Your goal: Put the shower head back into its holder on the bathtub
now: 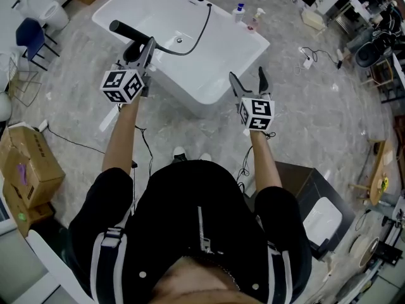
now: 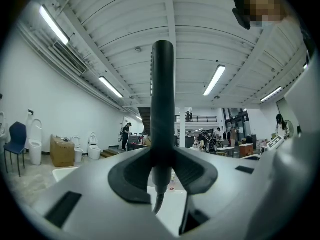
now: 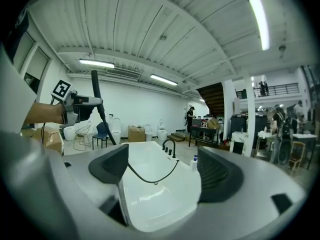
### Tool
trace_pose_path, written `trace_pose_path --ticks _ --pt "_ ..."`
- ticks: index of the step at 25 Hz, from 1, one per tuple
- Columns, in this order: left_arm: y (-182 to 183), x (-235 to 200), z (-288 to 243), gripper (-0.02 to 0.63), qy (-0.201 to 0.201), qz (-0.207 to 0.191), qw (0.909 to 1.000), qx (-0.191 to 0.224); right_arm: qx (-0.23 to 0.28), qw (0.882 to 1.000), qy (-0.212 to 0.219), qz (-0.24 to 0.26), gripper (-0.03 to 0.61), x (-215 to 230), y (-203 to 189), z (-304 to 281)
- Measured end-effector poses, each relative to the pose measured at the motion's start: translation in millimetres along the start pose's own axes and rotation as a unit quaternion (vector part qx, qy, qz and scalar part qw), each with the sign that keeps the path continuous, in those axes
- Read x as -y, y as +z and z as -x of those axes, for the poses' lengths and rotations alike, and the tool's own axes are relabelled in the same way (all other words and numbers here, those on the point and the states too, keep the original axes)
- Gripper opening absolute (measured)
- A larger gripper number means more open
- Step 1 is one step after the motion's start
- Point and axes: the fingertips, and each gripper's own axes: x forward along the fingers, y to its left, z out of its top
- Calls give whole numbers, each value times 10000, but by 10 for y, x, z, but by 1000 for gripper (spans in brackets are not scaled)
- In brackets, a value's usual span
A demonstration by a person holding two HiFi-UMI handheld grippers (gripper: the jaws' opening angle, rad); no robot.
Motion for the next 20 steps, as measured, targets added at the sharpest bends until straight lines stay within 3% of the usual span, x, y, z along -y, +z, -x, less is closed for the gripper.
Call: trace_pose_path --ticks 3,20 --pt "-15 -2 18 149 30 40 10000 -13 -48 10000 -19 33 473 -13 -71 23" --pt "-17 393 72 147 316 -46 9995 23 -227 9987 463 59 477 71 -406 182"
